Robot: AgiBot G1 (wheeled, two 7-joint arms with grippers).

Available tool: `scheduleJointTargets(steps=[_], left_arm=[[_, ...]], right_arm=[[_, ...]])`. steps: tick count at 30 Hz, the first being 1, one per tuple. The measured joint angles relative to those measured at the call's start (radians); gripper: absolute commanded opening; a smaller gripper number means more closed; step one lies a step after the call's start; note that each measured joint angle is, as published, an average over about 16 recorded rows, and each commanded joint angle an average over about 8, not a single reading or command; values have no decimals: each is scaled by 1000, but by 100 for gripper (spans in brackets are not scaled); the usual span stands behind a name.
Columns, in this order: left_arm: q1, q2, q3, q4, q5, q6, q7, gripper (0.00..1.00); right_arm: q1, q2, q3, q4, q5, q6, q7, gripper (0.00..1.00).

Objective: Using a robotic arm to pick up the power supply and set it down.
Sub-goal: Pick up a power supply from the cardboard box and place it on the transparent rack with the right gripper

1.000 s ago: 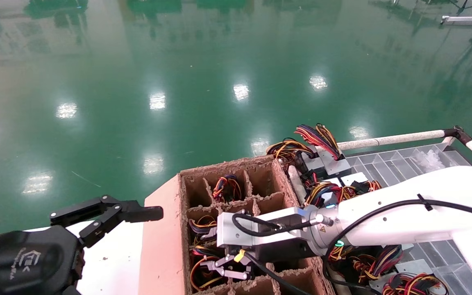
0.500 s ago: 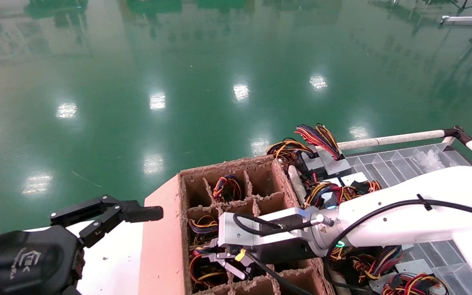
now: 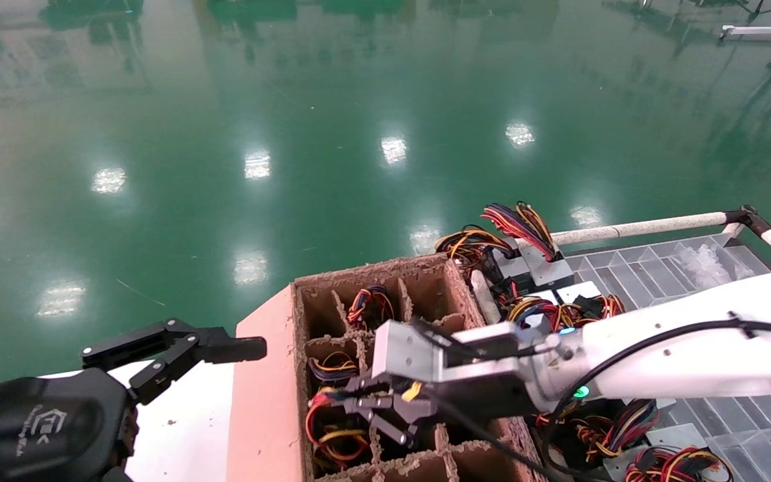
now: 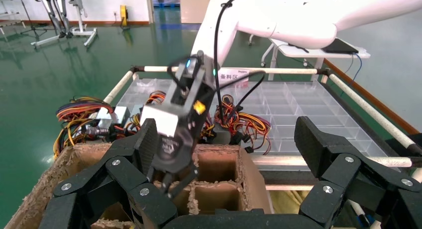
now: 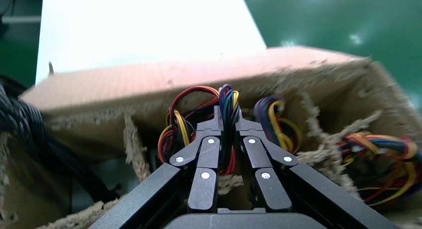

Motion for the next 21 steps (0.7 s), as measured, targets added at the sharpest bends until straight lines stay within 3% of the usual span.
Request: scheduleJointTargets(steps=[13,21], left_arm=[[0,0,0,0,0,0,0,100],[0,0,0,0,0,0,0,100]], right_arm=[[20,111,107,119,142,-6,102,0],[101,185,185,153,226,-19,151,0]])
